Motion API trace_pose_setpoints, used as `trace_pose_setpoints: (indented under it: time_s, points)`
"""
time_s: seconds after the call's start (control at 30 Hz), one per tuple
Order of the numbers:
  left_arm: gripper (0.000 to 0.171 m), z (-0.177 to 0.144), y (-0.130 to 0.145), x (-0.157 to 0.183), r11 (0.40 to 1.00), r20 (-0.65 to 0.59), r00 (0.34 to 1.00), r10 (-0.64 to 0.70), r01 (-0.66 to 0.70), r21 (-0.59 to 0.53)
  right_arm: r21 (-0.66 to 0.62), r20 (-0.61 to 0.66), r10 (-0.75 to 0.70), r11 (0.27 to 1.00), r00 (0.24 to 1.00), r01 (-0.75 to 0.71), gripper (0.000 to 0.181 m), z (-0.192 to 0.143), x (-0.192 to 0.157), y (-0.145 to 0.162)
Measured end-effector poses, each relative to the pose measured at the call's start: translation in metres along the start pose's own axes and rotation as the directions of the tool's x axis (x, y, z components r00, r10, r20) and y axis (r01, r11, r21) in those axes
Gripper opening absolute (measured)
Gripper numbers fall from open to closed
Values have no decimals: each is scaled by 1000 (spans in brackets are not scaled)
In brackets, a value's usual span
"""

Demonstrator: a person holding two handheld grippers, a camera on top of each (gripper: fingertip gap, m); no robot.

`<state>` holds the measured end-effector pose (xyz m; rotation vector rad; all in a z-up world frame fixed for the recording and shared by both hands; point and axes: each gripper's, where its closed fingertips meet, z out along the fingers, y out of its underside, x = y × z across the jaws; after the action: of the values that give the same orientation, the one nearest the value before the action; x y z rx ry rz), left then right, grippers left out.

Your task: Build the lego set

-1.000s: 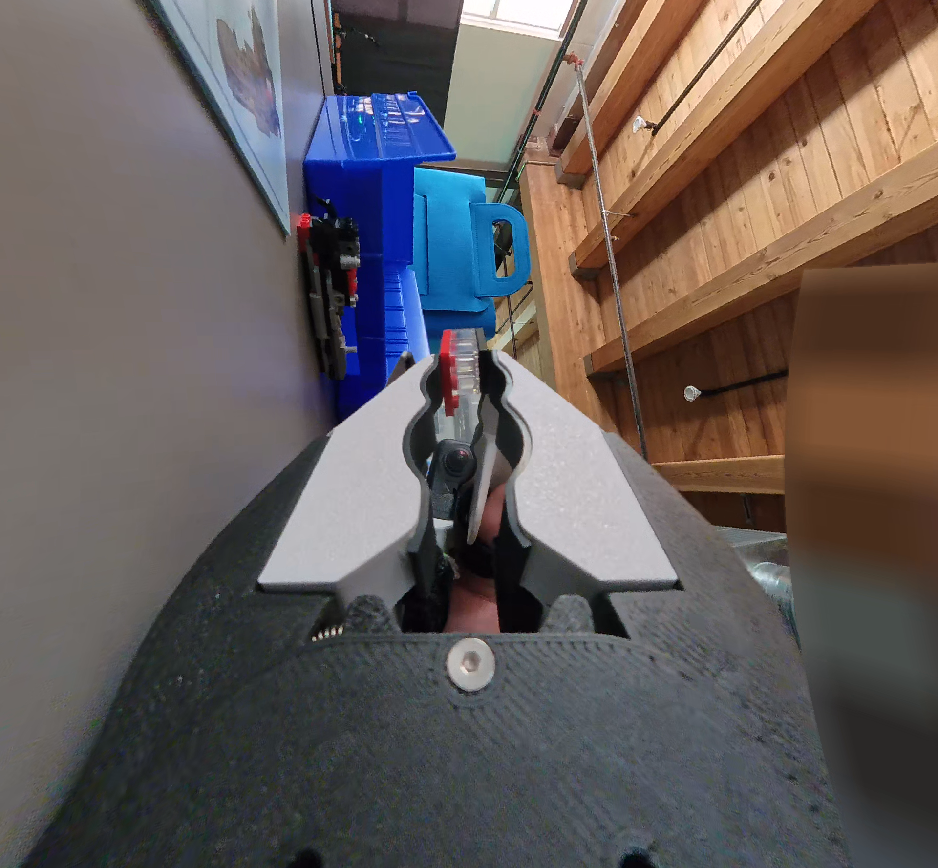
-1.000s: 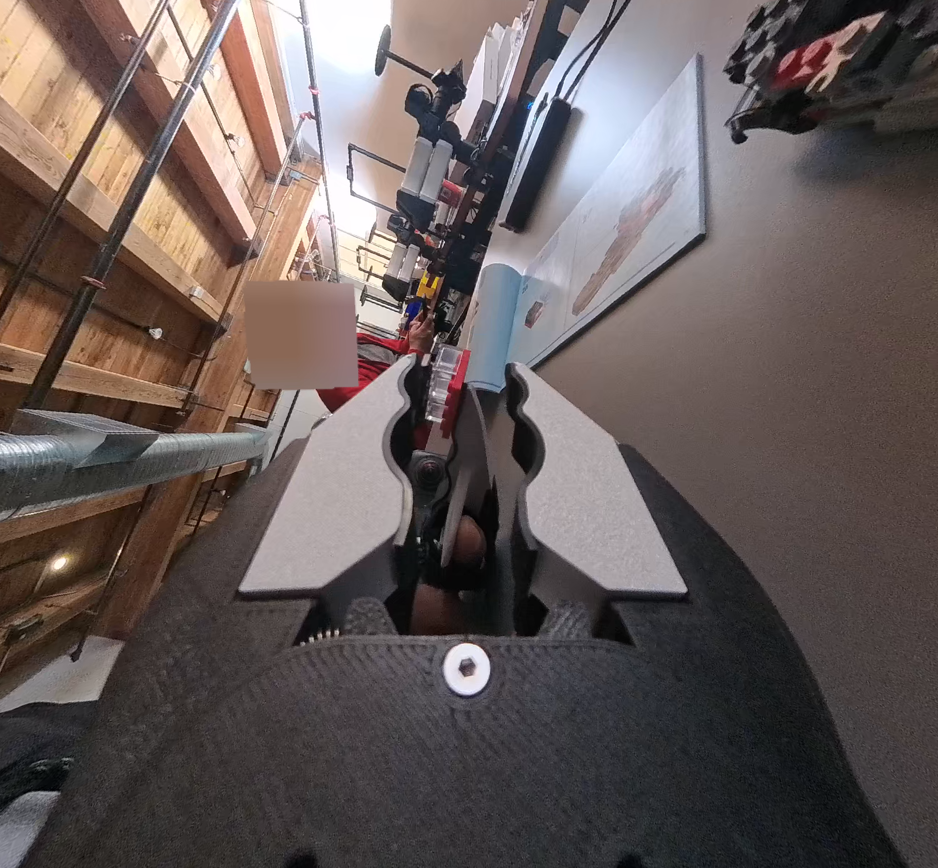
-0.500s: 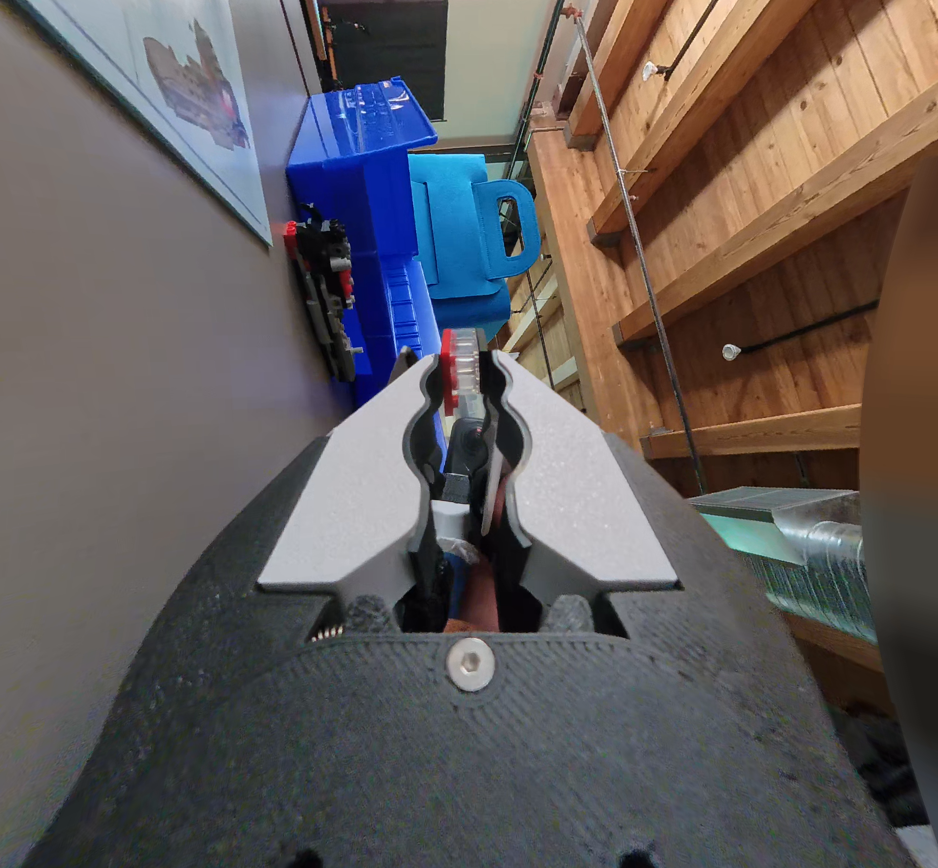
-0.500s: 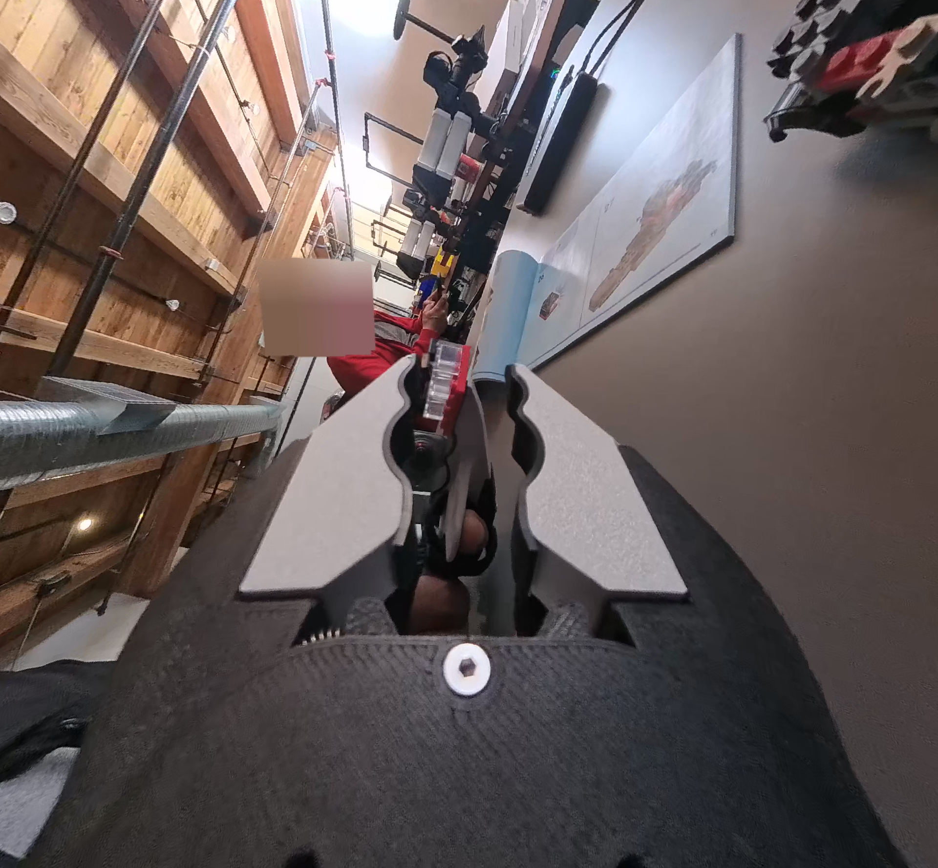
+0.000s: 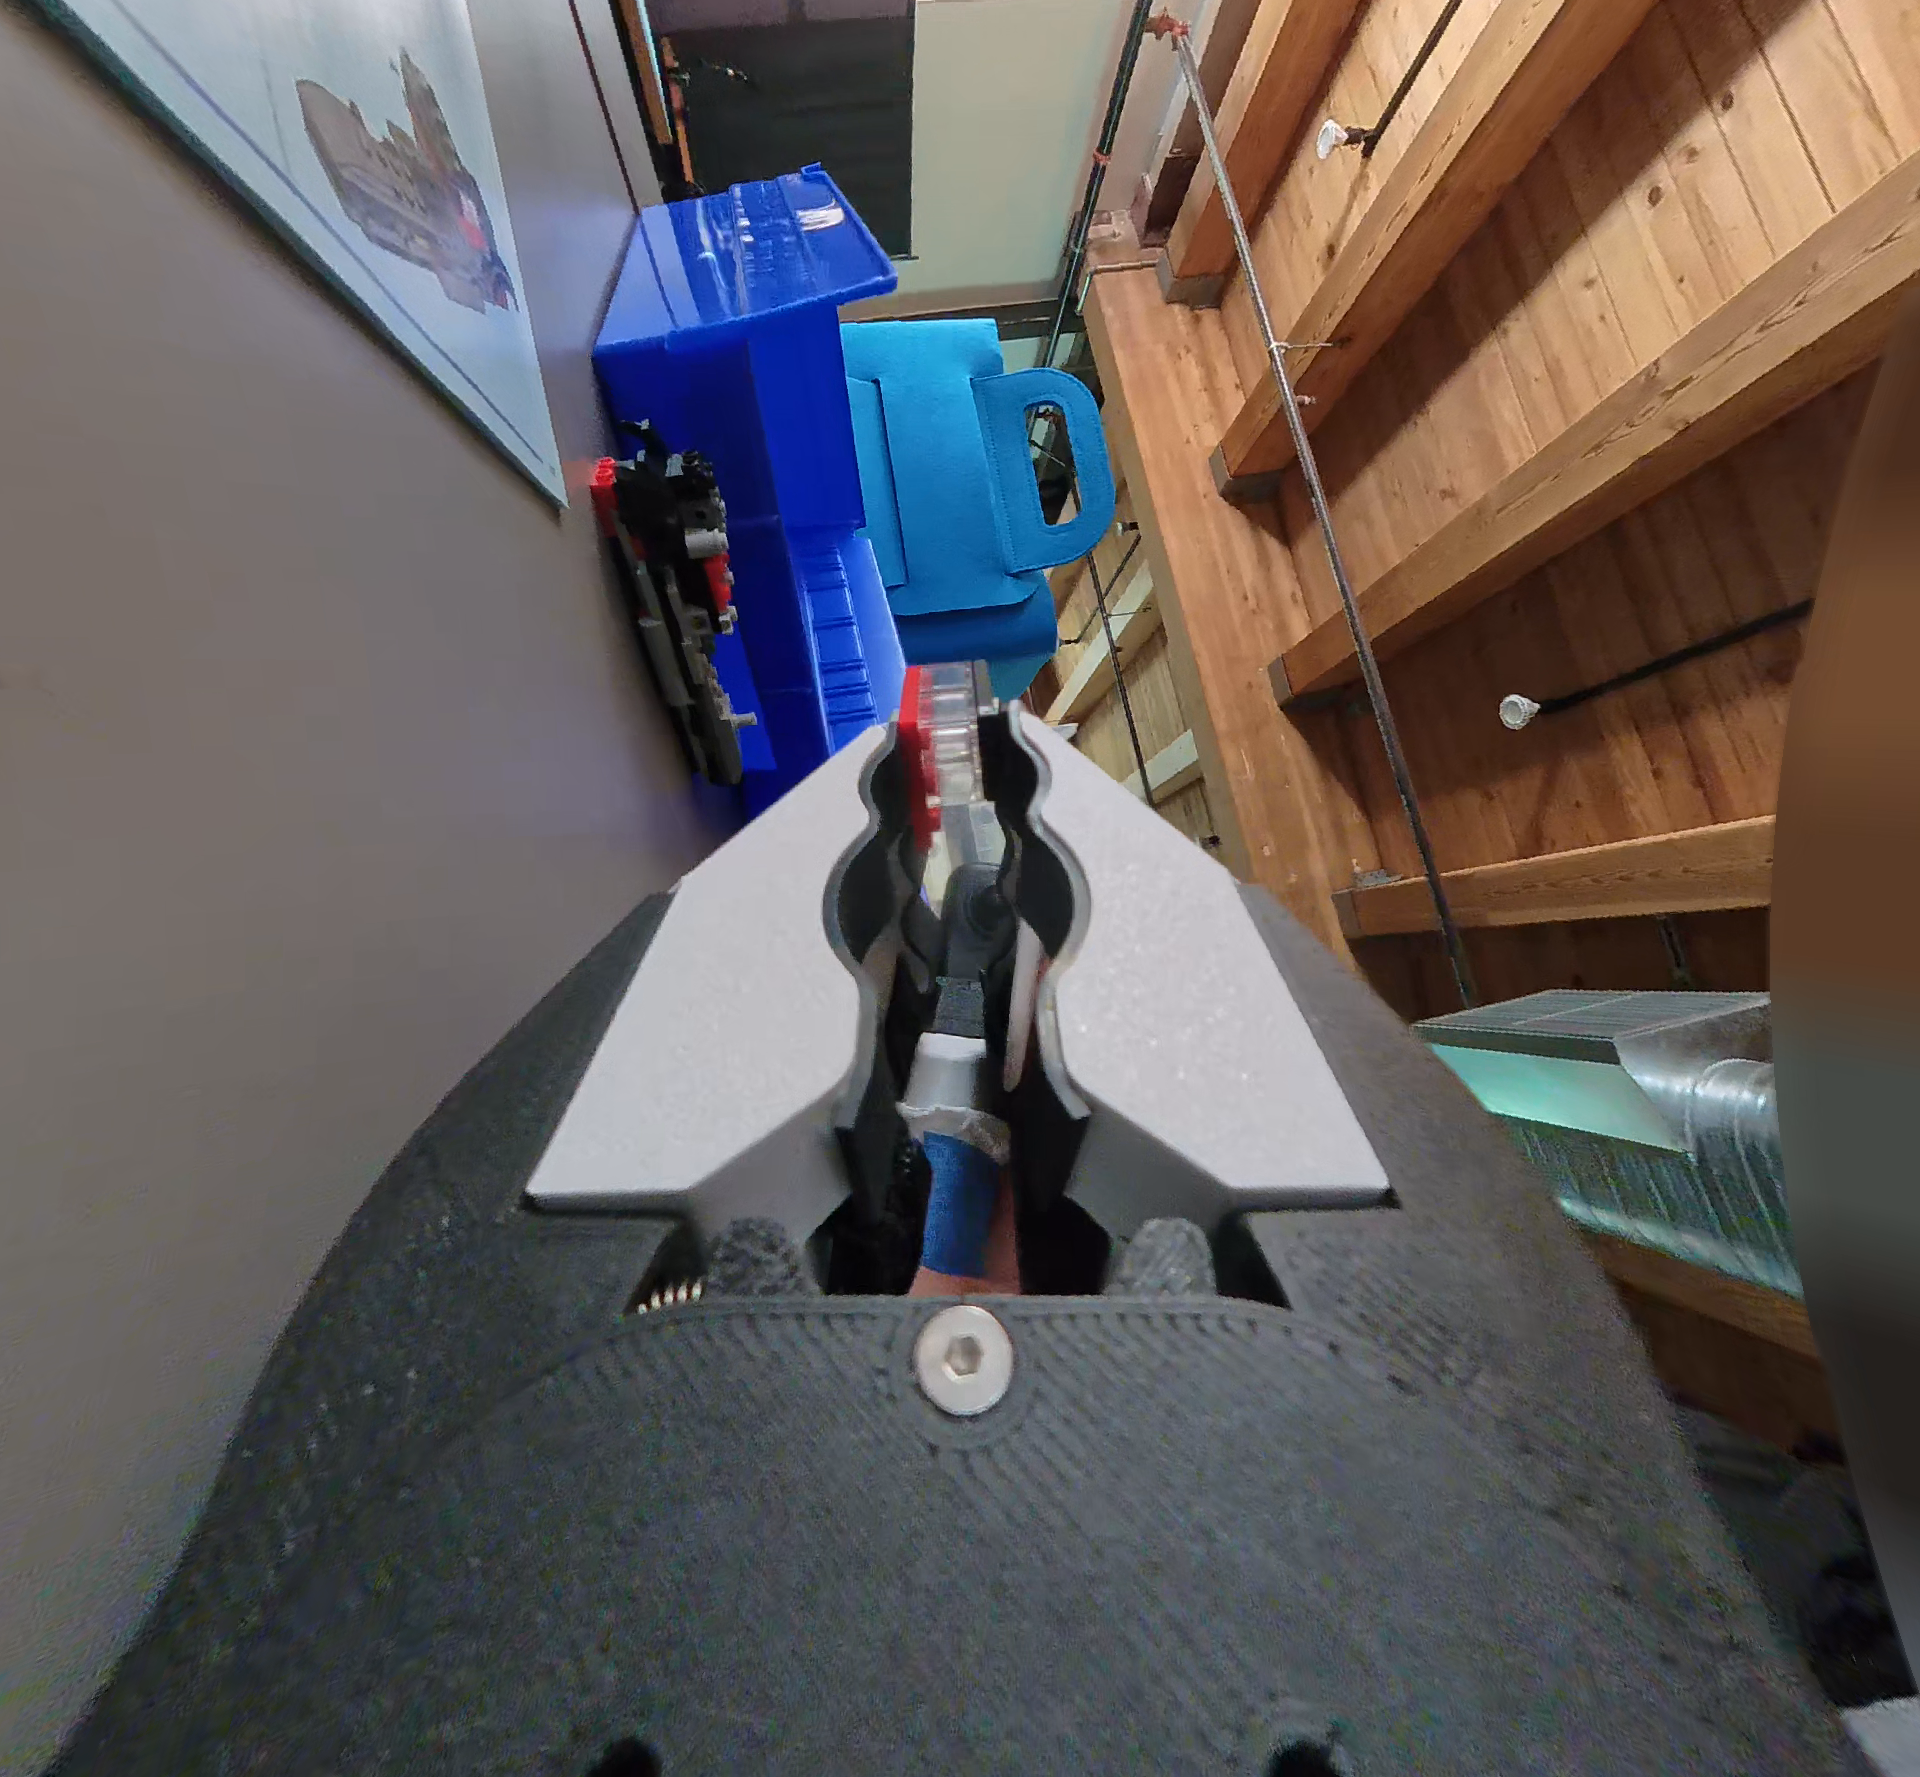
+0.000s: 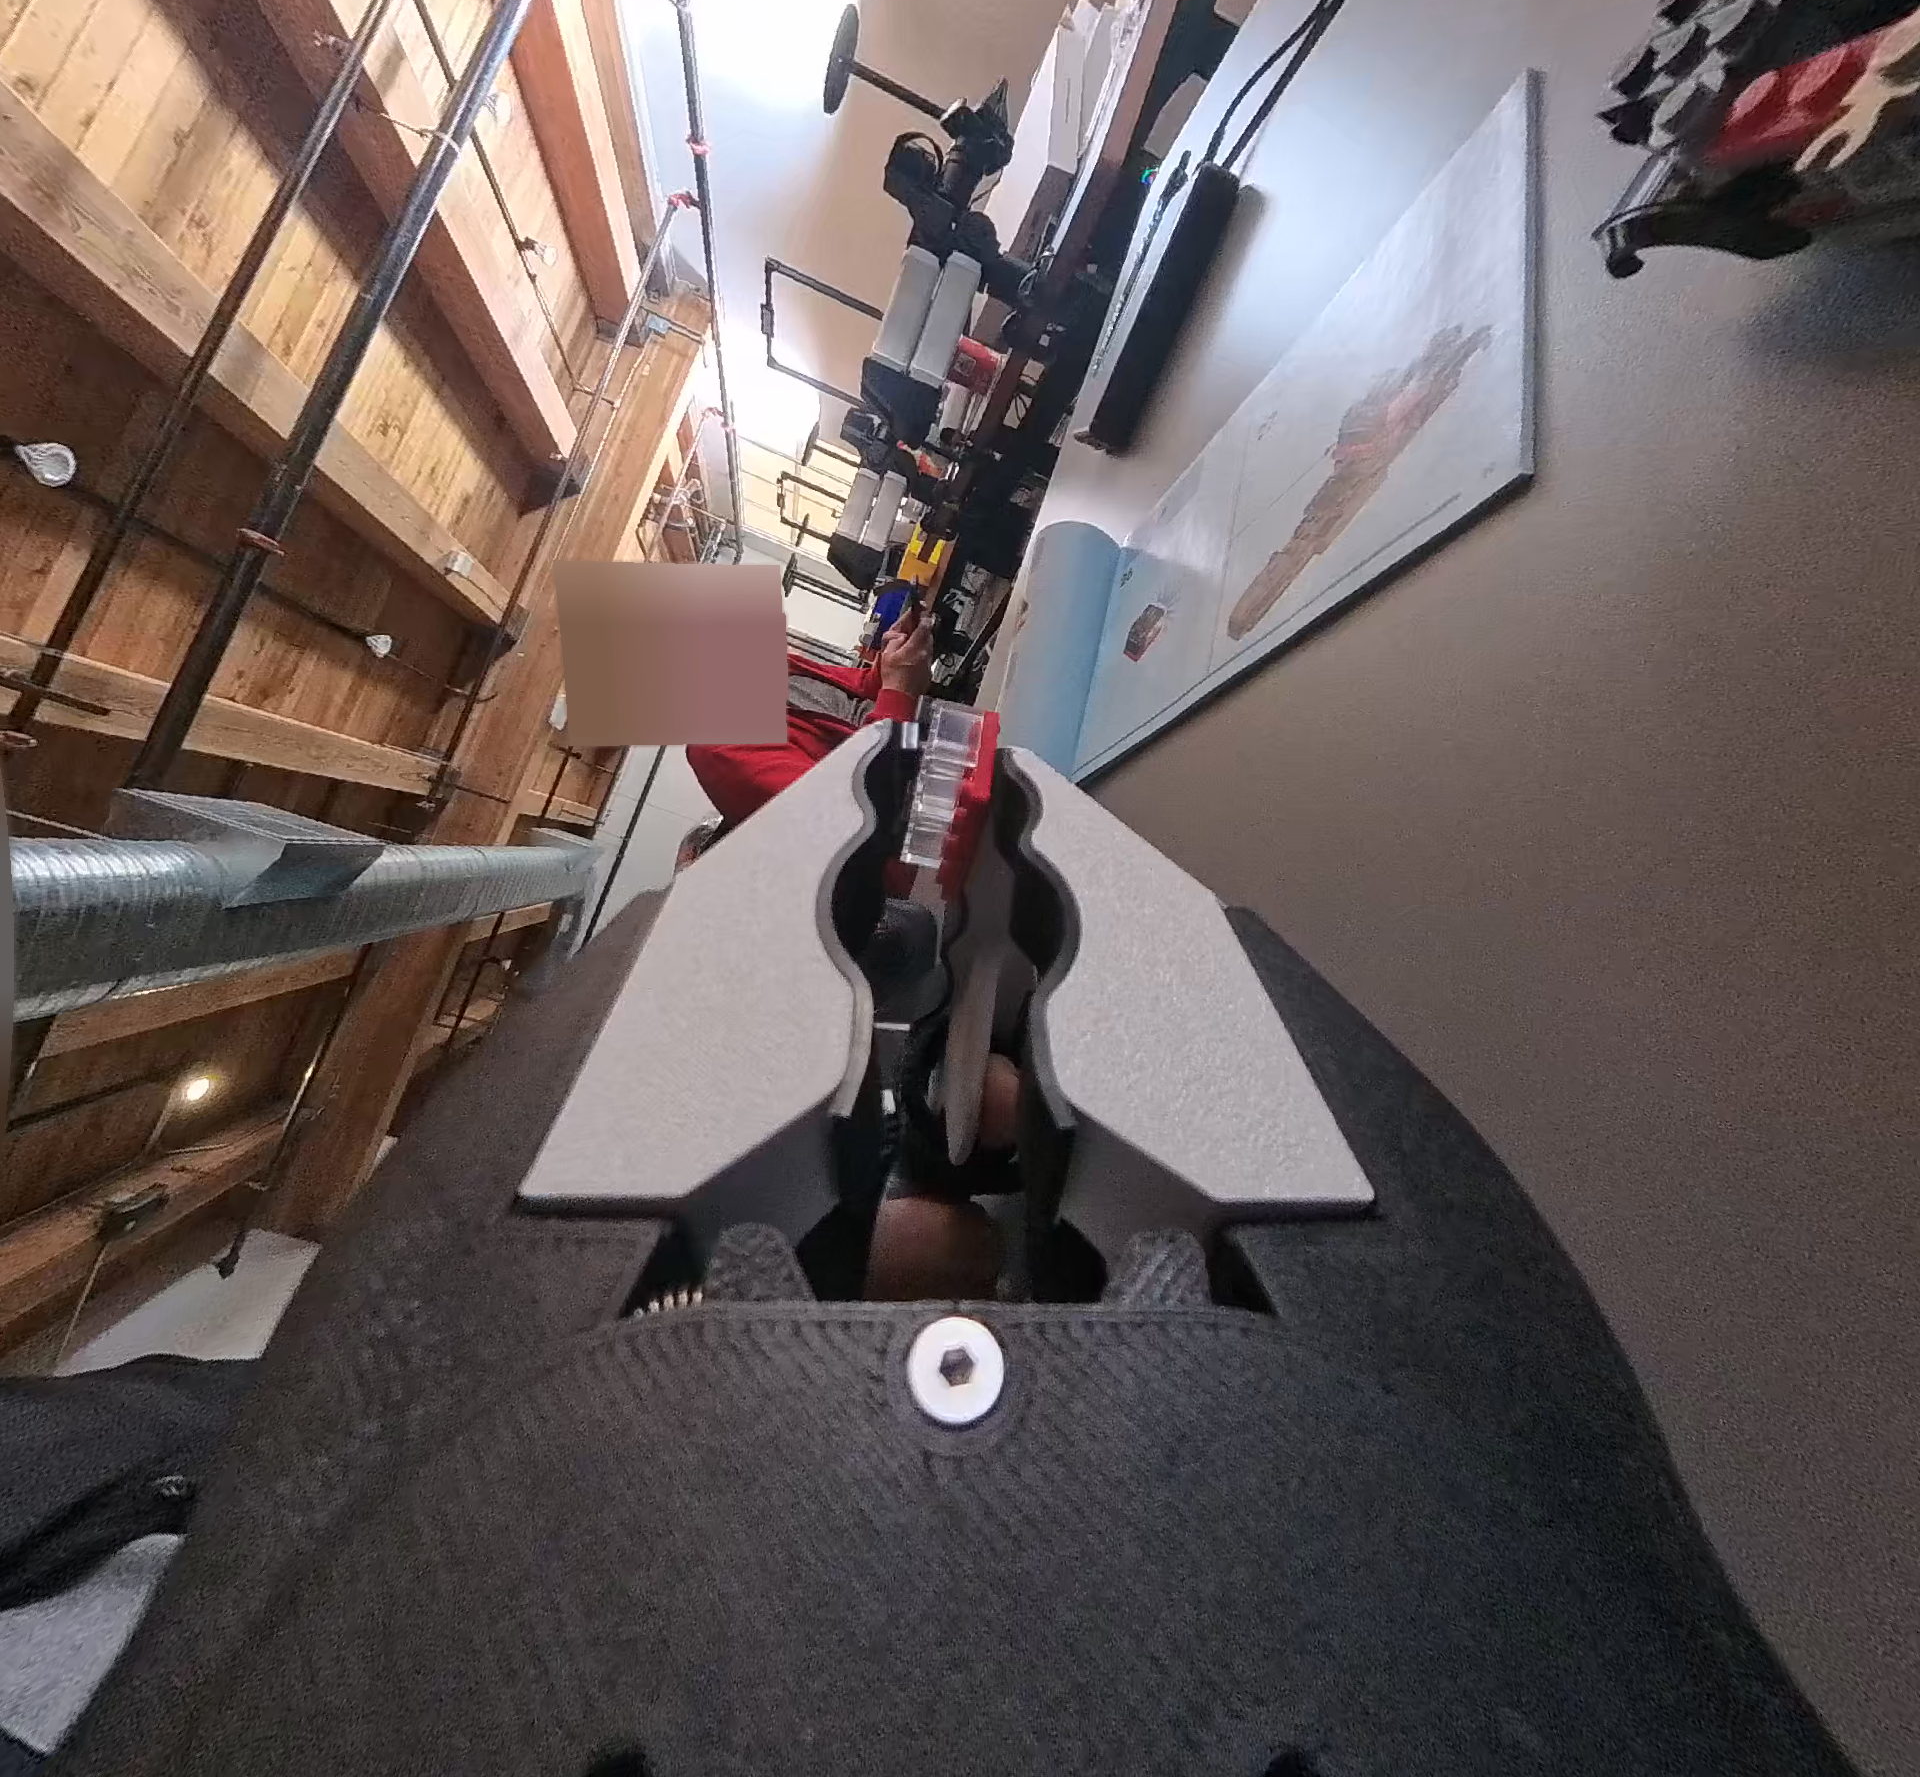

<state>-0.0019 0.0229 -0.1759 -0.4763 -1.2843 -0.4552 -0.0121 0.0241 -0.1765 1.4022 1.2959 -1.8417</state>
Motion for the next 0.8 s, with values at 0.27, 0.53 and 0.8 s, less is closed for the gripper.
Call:
trace_pose_setpoints:
  time_s: [0.27,0.53,0.8]
  points:
    - [19,-1,1,-1,999,25,999,39,-40,22,28,-31,49,998,998,-48,18,0,1,2]
    - [19,-2,2,-1,998,34,998,51,-52,23,61,-86,16,998,996,-11,19,-1,2,2]
    - [19,-2,2,-1,999,33,999,42,-42,24,73,-98,-24,997,995,32,18,-1,3,2]
